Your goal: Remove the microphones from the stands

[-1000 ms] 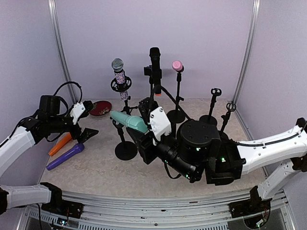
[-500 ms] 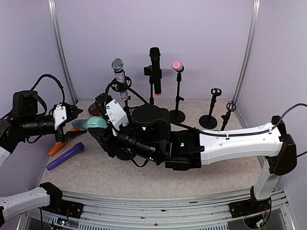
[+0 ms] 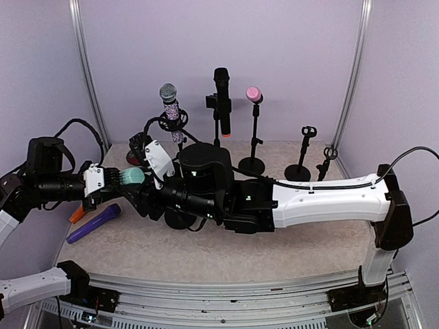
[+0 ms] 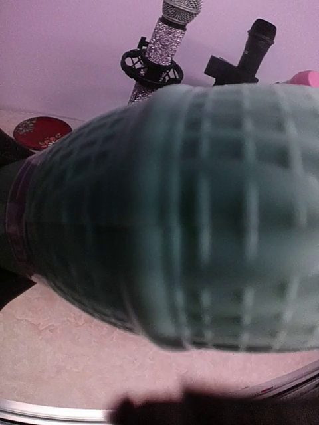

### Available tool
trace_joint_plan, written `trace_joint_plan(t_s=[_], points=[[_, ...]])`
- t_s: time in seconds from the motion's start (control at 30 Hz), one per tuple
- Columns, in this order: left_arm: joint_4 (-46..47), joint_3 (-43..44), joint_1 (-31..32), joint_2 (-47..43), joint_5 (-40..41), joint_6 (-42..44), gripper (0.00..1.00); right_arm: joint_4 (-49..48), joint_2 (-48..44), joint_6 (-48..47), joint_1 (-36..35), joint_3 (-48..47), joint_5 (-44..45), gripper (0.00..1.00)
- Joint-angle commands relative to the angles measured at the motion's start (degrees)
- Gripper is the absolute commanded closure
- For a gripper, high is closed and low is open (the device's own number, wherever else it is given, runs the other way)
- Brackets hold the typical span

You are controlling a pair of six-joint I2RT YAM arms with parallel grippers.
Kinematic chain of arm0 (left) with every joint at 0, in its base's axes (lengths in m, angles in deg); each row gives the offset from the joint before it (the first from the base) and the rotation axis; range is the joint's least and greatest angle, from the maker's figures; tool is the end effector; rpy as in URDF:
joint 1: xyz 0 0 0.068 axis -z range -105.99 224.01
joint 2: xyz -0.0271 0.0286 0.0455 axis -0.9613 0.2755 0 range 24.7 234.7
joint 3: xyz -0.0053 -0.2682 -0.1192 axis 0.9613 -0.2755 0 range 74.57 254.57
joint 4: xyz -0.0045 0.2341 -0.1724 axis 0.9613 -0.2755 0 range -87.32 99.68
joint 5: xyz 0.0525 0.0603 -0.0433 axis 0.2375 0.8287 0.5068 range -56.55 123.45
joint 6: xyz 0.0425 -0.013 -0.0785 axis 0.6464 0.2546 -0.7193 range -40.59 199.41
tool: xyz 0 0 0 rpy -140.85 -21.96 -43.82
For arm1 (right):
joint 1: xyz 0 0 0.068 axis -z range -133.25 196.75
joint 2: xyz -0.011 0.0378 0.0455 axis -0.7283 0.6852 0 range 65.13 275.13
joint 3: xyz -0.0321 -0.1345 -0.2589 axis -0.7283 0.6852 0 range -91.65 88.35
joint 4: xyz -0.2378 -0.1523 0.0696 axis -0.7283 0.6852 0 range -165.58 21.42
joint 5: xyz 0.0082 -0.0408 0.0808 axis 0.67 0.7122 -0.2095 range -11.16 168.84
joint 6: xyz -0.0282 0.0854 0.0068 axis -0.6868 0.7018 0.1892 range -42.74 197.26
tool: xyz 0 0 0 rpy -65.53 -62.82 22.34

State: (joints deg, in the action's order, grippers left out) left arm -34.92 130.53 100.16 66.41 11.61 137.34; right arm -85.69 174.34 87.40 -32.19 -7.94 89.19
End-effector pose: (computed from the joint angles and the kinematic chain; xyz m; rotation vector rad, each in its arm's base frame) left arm 0.1559 -0.1098 0.3543 1.5390 1.3686 -0.0588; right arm 0.1196 0.5364 0.3722 -0.8484 1.5011 1.0364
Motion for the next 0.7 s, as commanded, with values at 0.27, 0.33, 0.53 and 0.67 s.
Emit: trace_joint_plan(t_s=[0.27,0.33,0.53,0.67], points=[[-1.57,-3.97,-7.36,0.65,2.51,-2.85,0.77,-4.02,-12.47,2.50,6.29,15.02,2.31,0.00],[-2.14,-6.86,-11.12,1.45,3.73,-1.51,0.76,-1.07,-11.90,3.13,7.76,14.54,3.61,0.00],[-3.29,-16.51,-26.77,4.98,5.81,7.68,0.67,7.38,-6.06,3.22,10.96,8.88,7.17,0.00],[0.04,-22.96,-32.33,7.76,10.63,11.69,0.61,9.54,-1.82,3.31,12.41,5.83,5.94,0.00]])
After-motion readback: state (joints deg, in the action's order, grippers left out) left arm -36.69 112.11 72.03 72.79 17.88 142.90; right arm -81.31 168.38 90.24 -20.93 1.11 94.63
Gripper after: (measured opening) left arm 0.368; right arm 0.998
